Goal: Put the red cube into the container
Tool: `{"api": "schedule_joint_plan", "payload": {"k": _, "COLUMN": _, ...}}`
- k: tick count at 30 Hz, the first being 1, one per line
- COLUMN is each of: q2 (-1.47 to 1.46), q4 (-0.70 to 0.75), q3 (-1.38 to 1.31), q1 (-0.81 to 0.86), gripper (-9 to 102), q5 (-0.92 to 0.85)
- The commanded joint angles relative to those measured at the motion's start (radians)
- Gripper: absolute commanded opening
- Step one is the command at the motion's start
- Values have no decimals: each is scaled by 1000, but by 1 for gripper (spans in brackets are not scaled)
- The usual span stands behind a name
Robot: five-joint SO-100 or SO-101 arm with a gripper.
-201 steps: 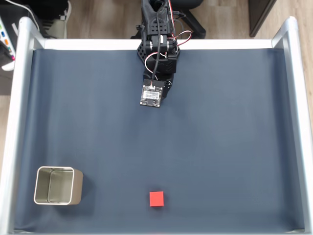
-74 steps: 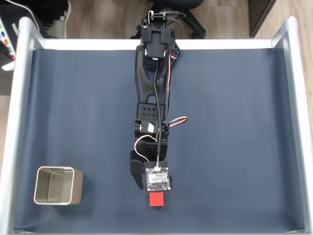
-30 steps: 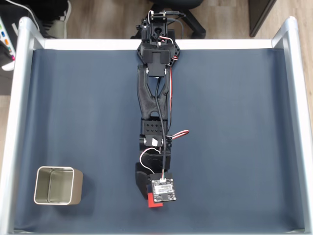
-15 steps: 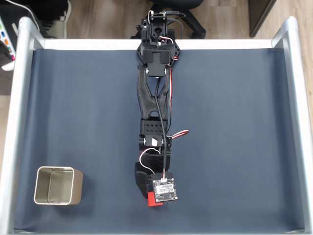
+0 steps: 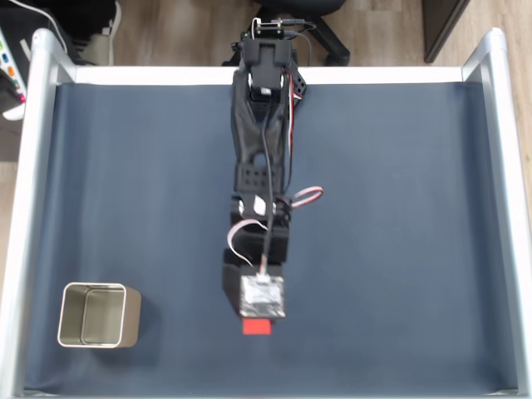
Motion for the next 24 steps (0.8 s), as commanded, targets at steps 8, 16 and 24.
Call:
{"api": "schedule_joint_plan", "payload": {"k": 8, "q2": 235, "q4": 57, "q3": 23, "q1": 207, "gripper": 0, "q5": -67}}
{"api": "schedule_joint_plan", "payload": {"k": 16, "q2": 199, "q4": 58, "q3": -63, "q1": 426, "gripper": 0, "q5": -120}}
{"api": "schedule_joint_plan", "payload": {"k": 24, "q2": 69, "q4": 48, "q3": -219, "q1": 499, "gripper": 0, "q5": -124}}
